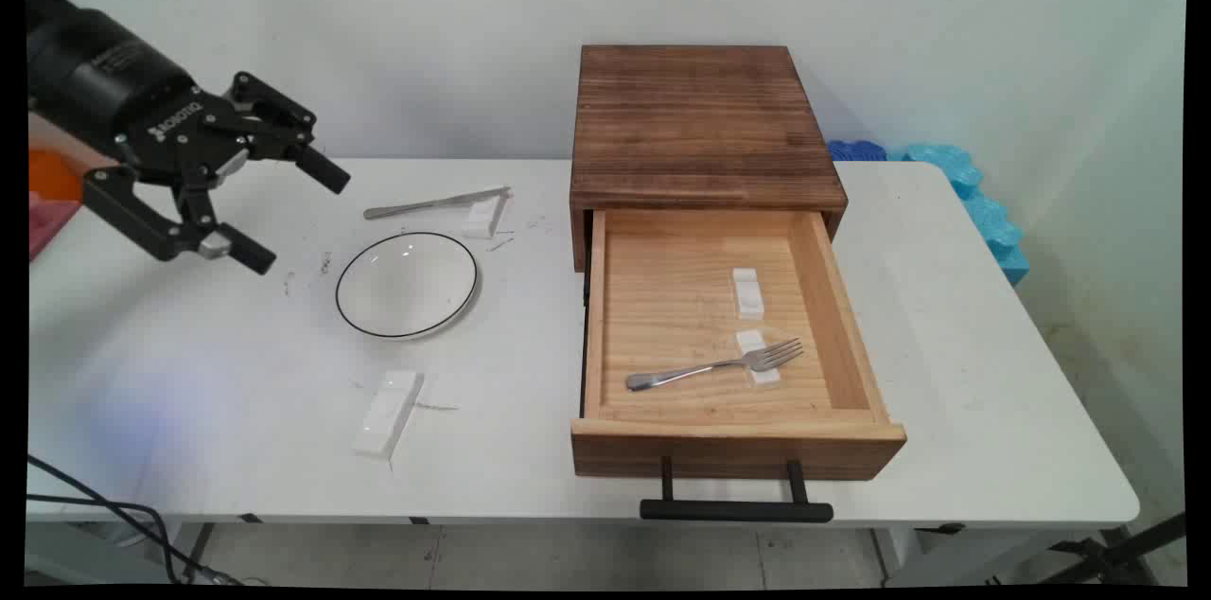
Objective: Pick up the knife from the left of the white plate
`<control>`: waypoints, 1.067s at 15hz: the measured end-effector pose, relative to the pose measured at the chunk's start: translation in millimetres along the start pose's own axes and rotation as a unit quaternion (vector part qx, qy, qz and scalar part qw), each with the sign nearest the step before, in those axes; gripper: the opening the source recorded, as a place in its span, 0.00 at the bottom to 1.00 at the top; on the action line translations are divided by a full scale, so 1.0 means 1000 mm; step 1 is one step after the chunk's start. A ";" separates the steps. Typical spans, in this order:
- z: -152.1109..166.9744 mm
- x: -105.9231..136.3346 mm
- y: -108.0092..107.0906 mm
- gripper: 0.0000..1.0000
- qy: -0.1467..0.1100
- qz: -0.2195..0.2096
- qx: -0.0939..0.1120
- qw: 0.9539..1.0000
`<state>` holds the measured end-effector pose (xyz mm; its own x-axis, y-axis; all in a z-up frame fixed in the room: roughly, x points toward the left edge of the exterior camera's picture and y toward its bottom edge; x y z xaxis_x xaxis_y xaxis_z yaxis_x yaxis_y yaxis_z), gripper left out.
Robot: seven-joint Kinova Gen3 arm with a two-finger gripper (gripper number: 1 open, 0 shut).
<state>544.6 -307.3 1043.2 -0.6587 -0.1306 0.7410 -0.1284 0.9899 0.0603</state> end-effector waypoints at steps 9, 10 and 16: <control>0.004 0.030 -0.060 1.00 -0.054 -0.018 0.069 0.996; 0.004 0.031 -0.067 1.00 -0.061 -0.022 0.077 0.995; 0.005 0.023 -0.121 1.00 -0.117 -0.048 0.133 0.983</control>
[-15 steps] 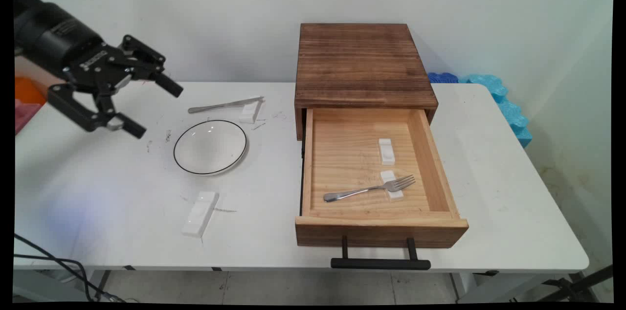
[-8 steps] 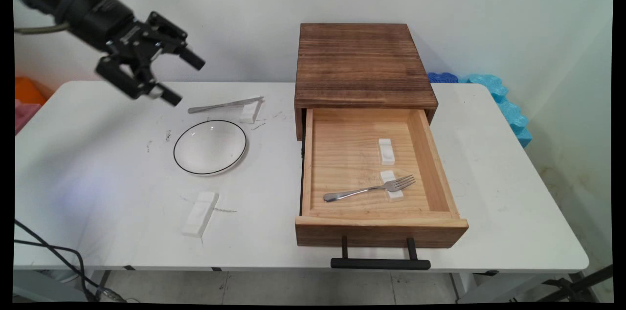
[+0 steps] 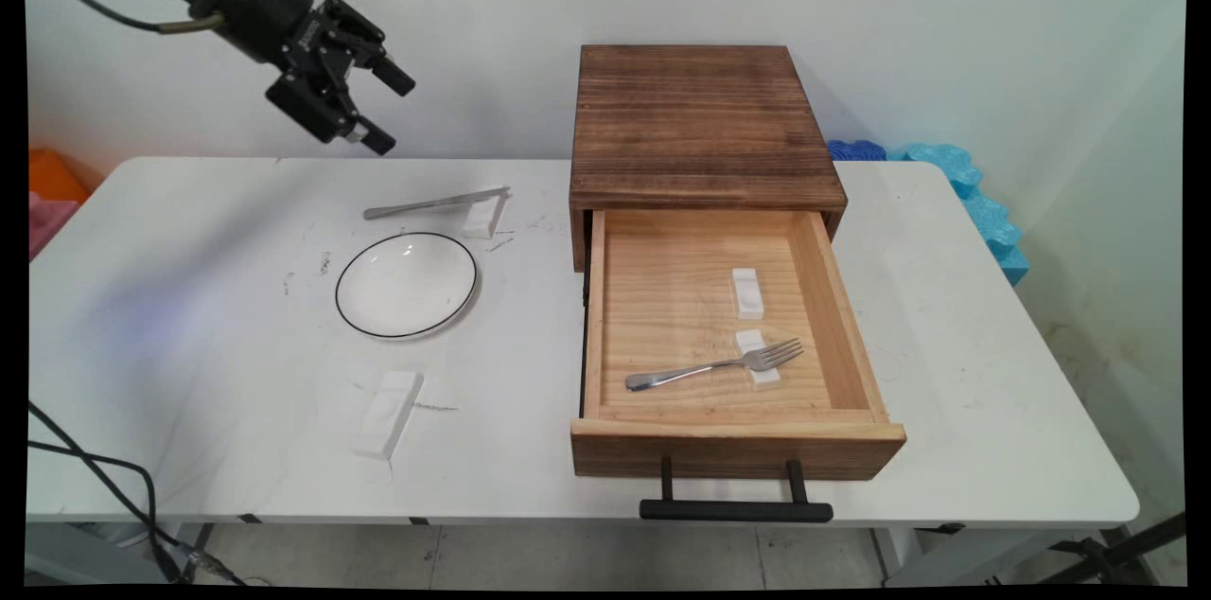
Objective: Pick up the knife from the left of the white plate
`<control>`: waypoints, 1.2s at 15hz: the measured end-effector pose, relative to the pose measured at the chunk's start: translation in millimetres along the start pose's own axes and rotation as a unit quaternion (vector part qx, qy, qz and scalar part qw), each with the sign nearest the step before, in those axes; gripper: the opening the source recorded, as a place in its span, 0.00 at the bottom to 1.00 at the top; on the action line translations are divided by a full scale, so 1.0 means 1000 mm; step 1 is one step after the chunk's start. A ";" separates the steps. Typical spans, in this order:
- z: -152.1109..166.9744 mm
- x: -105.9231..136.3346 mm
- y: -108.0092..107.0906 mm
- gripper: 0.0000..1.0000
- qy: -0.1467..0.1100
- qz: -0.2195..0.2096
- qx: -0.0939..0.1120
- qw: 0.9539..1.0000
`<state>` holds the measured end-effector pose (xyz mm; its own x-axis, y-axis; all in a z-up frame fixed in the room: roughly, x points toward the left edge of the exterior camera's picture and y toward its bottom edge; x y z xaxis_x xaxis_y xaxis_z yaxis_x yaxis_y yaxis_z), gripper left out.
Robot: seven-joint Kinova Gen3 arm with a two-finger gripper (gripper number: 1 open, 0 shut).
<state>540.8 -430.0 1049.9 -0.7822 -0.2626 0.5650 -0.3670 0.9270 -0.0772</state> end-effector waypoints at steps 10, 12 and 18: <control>0.053 -0.027 -0.066 1.00 -0.080 -0.033 0.066 0.994; 0.065 -0.032 -0.075 1.00 -0.092 -0.040 0.072 0.992; 0.106 -0.043 -0.099 1.00 -0.124 -0.066 0.080 0.987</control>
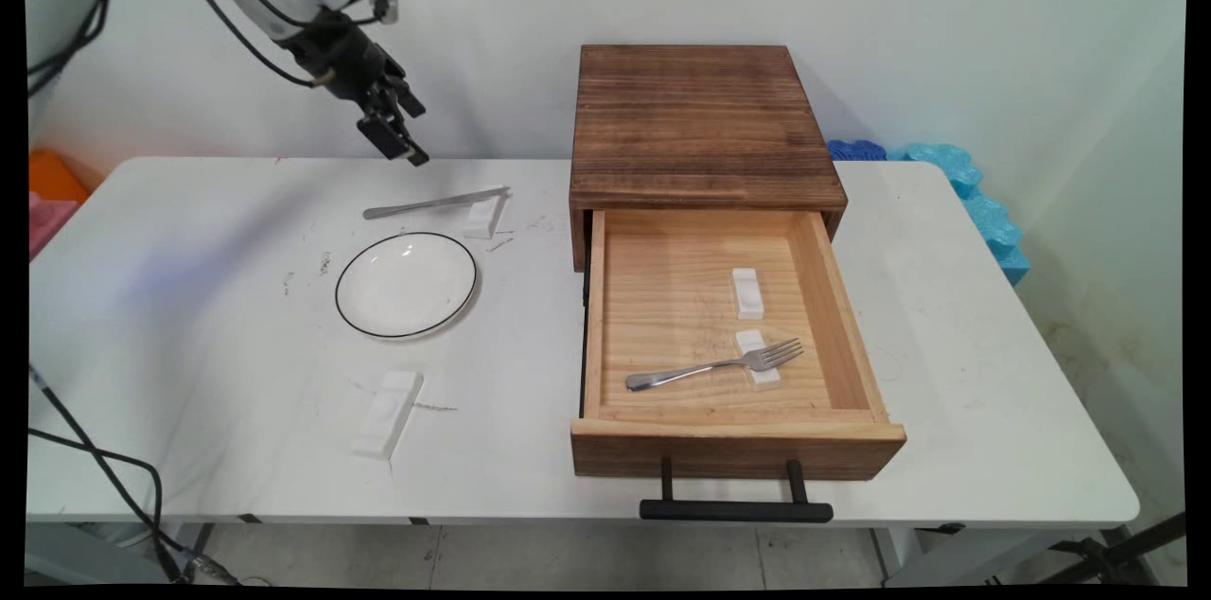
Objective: Pick up the knife from the left of the white plate
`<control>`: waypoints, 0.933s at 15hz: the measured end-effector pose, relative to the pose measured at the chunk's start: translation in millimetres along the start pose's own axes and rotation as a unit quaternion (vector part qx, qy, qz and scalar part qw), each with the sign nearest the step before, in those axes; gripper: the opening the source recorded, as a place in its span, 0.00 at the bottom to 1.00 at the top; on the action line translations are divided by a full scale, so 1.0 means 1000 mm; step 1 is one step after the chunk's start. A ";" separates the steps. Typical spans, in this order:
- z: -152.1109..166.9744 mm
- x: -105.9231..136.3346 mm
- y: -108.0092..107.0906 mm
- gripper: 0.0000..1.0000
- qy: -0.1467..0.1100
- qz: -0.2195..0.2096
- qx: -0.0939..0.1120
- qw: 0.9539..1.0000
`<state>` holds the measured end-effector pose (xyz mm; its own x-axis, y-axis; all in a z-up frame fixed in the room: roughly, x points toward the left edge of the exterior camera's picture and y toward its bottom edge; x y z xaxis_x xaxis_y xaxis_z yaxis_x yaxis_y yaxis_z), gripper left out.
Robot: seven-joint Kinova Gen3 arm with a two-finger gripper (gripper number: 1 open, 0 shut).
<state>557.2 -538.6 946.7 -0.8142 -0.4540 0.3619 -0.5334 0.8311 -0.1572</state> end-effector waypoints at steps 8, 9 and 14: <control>0.056 -0.005 -0.017 1.00 -0.033 -0.022 -0.012 0.999; 0.062 -0.006 -0.019 1.00 -0.035 -0.024 -0.015 0.999; 0.088 -0.010 -0.028 1.00 -0.043 -0.030 -0.023 0.998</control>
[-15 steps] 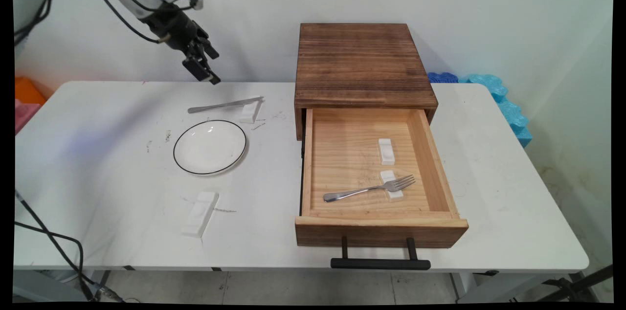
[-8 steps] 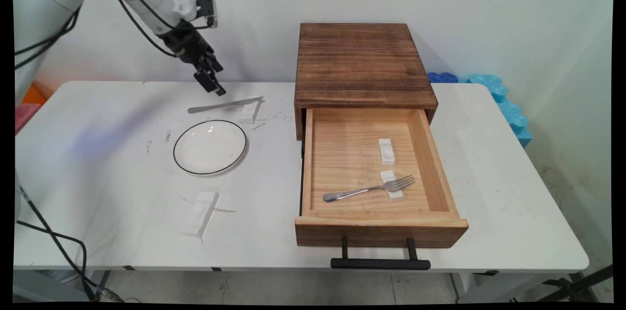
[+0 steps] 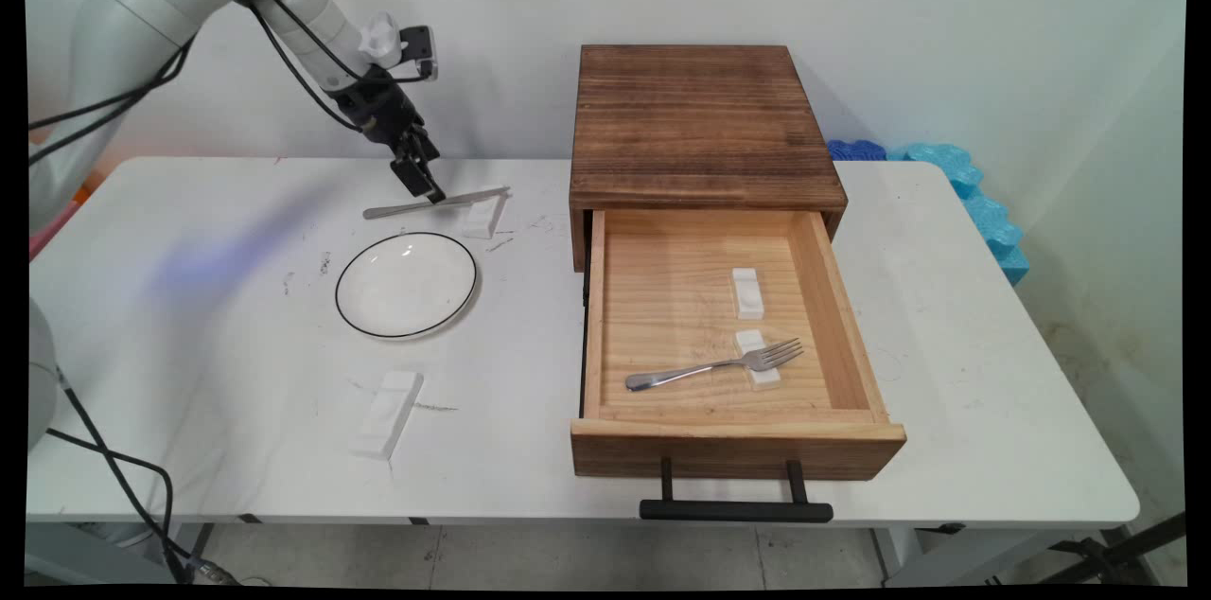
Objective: Pick up the knife from the left of the white plate
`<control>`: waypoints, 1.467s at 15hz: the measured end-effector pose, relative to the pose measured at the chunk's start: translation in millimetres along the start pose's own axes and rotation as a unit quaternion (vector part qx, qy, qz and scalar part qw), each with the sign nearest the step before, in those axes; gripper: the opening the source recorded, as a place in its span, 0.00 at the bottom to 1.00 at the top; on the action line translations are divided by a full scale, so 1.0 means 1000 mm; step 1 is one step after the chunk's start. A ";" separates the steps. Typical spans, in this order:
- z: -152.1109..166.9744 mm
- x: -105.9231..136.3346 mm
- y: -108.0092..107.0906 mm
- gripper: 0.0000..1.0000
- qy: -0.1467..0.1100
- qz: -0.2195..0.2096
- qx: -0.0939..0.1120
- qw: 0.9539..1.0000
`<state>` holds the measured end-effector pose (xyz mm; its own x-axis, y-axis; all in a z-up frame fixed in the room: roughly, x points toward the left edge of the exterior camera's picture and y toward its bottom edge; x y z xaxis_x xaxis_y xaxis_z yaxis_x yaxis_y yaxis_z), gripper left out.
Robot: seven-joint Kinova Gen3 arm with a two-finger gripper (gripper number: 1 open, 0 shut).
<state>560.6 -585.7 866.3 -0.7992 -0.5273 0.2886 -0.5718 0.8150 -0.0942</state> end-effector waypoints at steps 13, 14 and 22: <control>0.032 -0.008 -0.018 1.00 -0.019 0.003 -0.021 1.000; 0.033 -0.010 -0.019 1.00 -0.021 0.004 -0.022 1.000; 0.042 -0.014 -0.023 1.00 -0.025 0.014 -0.026 0.999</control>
<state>577.3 -606.6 824.4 -0.8237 -0.5148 0.2377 -0.5398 0.8402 -0.0509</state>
